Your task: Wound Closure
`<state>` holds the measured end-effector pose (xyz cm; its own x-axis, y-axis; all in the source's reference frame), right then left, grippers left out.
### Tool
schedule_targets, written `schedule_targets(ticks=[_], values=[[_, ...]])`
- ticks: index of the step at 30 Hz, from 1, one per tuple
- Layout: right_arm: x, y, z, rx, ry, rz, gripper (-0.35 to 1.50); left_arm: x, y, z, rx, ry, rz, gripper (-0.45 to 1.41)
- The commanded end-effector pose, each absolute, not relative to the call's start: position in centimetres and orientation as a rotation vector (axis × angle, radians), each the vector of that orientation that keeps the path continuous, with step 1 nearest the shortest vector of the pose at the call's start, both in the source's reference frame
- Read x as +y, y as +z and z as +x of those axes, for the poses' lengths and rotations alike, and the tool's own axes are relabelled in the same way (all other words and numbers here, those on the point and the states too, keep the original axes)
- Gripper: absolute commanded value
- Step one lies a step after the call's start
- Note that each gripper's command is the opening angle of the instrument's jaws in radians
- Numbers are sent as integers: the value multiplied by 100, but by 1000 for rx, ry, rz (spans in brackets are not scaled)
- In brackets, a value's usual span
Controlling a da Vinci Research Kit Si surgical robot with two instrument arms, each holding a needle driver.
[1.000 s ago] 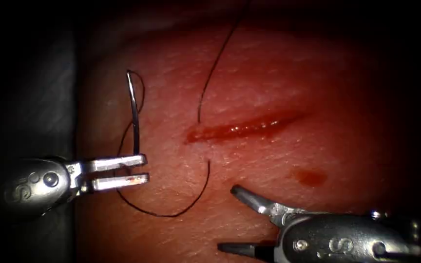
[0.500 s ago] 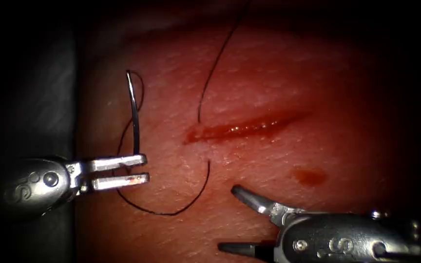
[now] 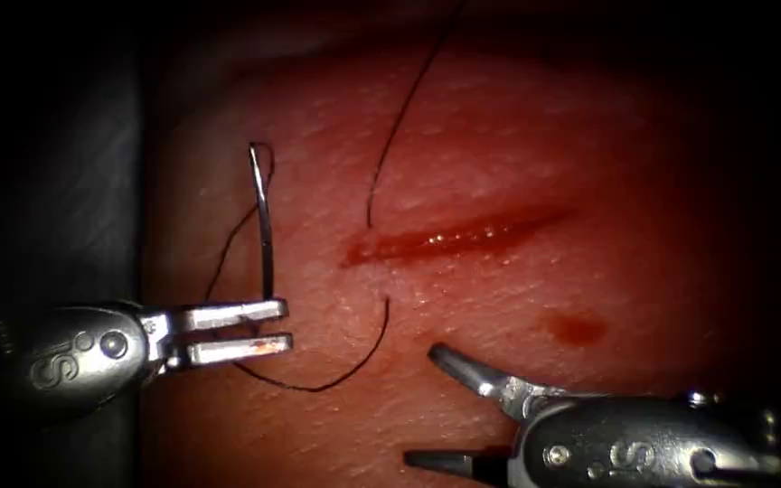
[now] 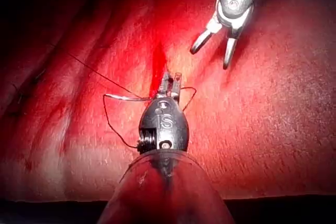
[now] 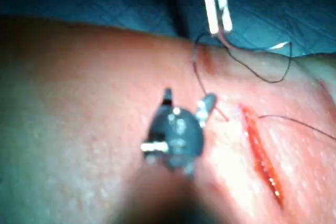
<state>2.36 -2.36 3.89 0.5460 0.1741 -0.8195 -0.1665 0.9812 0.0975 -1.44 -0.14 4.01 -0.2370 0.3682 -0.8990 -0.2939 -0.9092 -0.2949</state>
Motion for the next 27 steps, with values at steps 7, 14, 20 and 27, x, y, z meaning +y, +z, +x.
schedule_targets(ticks=[7,14,20,27], values=[[-246,393,241,973,202,13,119,-9,411,-135,-120,2176,-1664,-45],[-246,393,241,973,202,13,119,-7,408,-128,-113,2163,-1668,-45],[-243,397,242,1014,117,68,113,-6,406,-125,-112,2155,-1675,-45],[-231,423,238,1031,159,67,96,-5,405,-124,-114,2154,-1677,-45]])
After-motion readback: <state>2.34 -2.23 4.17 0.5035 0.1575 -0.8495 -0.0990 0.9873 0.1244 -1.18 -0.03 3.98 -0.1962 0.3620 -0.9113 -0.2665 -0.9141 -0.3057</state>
